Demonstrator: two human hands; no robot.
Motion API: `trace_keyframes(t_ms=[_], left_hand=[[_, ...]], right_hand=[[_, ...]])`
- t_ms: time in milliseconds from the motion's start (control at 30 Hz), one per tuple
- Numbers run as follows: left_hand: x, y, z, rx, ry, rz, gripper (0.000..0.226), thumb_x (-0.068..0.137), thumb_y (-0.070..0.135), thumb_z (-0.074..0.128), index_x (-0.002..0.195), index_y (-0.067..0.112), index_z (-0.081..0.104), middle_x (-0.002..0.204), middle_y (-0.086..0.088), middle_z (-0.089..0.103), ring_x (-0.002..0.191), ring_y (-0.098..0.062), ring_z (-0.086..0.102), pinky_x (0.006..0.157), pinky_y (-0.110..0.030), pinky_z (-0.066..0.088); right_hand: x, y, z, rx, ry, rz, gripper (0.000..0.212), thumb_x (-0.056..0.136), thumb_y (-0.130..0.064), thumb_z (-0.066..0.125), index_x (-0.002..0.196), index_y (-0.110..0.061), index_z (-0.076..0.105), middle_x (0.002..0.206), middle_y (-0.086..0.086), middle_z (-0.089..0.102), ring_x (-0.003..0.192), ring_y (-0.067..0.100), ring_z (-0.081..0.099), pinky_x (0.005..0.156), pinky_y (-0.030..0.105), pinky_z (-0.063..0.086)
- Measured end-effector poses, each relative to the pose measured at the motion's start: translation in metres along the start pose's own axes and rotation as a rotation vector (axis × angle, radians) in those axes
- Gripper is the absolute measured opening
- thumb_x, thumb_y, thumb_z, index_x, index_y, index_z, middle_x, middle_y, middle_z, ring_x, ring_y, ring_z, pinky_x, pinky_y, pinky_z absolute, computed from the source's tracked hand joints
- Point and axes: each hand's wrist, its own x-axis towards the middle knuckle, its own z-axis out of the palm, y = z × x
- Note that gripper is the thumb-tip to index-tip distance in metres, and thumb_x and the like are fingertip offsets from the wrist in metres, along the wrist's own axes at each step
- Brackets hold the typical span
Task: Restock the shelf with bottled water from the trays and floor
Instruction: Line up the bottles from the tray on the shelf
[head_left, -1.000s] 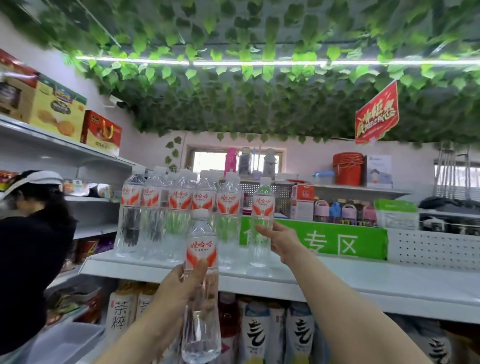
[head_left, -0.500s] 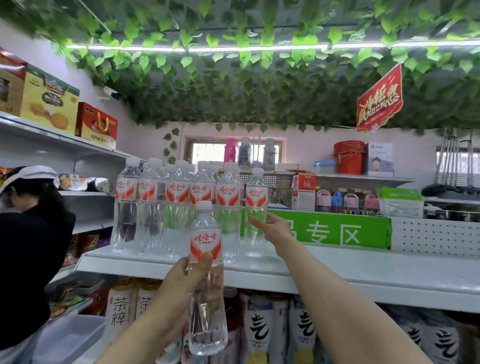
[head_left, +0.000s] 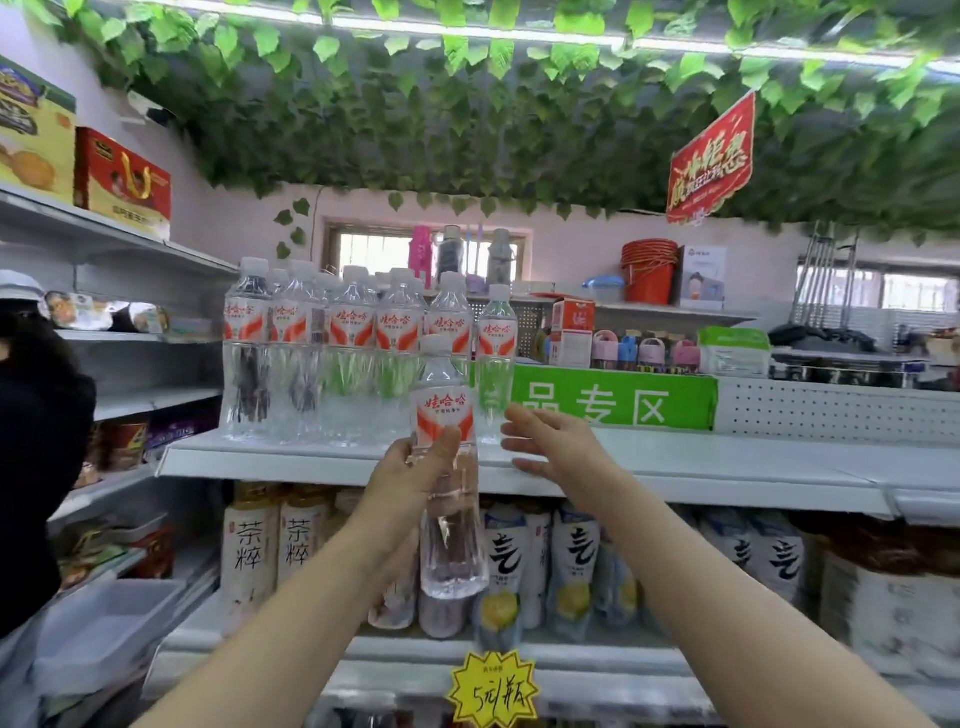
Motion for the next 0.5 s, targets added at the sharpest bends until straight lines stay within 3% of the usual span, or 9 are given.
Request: trace_keyframes(t_ms=[100, 233, 367, 500], left_hand=[[0.001, 0.000, 0.016, -0.023, -0.017, -0.014, 0.092, 0.055, 0.058, 0.078, 0.128, 0.007, 0.053, 0.109, -0.014, 0.074, 0.102, -0.032, 0.071, 0.087, -0.052, 0.058], [0.004, -0.005, 0.041, -0.038, -0.081, -0.040, 0.077, 0.064, 0.055, 0.077, 0.121, 0.009, 0.054, 0.106, -0.014, 0.074, 0.092, -0.031, 0.074, 0.083, -0.053, 0.059], [0.003, -0.011, 0.068, -0.094, -0.151, -0.066, 0.072, 0.066, 0.049, 0.076, 0.121, 0.007, 0.056, 0.107, -0.017, 0.073, 0.089, -0.033, 0.073, 0.072, -0.048, 0.061], [0.005, -0.017, 0.087, -0.106, -0.202, -0.091, 0.085, 0.058, 0.056, 0.081, 0.124, 0.008, 0.055, 0.113, -0.019, 0.070, 0.096, -0.038, 0.072, 0.071, -0.053, 0.060]], right_hand=[[-0.050, 0.000, 0.000, -0.026, -0.149, 0.039, 0.063, 0.079, -0.055, 0.071, 0.127, -0.014, 0.067, 0.121, 0.005, 0.073, 0.111, 0.021, 0.071, 0.092, 0.037, 0.059], [-0.086, -0.001, -0.008, -0.086, -0.133, 0.031, 0.062, 0.070, -0.055, 0.080, 0.123, -0.025, 0.068, 0.115, 0.003, 0.076, 0.116, 0.031, 0.067, 0.104, 0.052, 0.052], [-0.097, -0.009, -0.021, -0.175, -0.055, 0.036, 0.090, 0.051, -0.069, 0.089, 0.124, -0.023, 0.066, 0.108, -0.005, 0.078, 0.099, 0.013, 0.074, 0.092, 0.038, 0.057], [-0.094, -0.010, -0.036, -0.169, -0.013, 0.034, 0.064, 0.062, -0.051, 0.086, 0.115, -0.019, 0.070, 0.102, 0.003, 0.079, 0.089, 0.017, 0.073, 0.085, 0.040, 0.054]])
